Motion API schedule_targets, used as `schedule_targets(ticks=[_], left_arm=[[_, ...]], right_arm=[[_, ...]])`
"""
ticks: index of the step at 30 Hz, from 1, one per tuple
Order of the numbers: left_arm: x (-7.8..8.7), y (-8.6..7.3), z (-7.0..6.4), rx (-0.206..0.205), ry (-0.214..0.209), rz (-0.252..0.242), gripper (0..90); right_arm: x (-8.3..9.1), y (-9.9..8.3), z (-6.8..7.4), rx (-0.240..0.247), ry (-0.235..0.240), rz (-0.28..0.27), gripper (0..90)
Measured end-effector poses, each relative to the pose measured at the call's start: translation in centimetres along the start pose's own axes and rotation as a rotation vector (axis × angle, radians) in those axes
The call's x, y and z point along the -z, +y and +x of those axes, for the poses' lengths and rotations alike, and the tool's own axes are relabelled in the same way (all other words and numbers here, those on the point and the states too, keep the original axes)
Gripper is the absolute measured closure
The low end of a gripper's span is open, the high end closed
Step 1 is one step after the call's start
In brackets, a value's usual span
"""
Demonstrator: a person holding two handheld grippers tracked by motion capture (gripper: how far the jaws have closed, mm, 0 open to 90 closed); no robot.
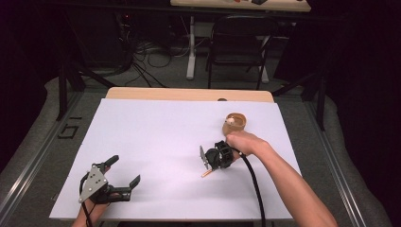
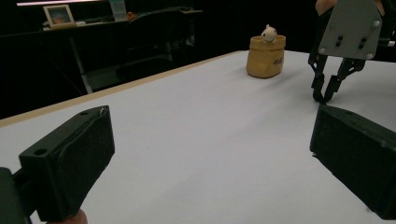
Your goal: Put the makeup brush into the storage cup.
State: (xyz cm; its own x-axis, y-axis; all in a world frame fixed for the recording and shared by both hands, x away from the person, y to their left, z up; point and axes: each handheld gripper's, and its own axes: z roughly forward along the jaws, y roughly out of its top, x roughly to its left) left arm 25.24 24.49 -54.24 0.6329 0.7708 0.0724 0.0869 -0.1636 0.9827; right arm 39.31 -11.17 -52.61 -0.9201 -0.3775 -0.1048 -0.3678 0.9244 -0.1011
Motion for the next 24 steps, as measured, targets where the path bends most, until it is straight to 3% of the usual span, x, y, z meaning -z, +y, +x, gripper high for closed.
schedule_targets(ticks=[8,11,12,22,24], left_arm=[[0.0,0.0,0.0,-0.001,-0.001,0.001,0.1],[0.0,0.0,0.0,-0.002,-0.001,0.002,0.0],[0.0,0.0,0.0,-0.002,-0.001,0.002,0.1],[0.0,0.0,0.0,-0.002,-0.001,0.002,0.1],[0.0,0.0,0.0,-0.001,-0.001,0.002,0.1]], right_arm=[[-0.1,-0.2,0.0,-0.018,0.023,-0.028,83.2],[0.2,-0.3,0.0,-0.026,0.020,0.002,83.3],[0.0,-0.4,0.1,-0.039,0.019,-0.026,83.4],[1.2,-1.0,0.5,-0.100,-0.002,-0.041,83.7],[1.3,-1.1,0.6,-0.117,-0.007,-0.073,83.7]])
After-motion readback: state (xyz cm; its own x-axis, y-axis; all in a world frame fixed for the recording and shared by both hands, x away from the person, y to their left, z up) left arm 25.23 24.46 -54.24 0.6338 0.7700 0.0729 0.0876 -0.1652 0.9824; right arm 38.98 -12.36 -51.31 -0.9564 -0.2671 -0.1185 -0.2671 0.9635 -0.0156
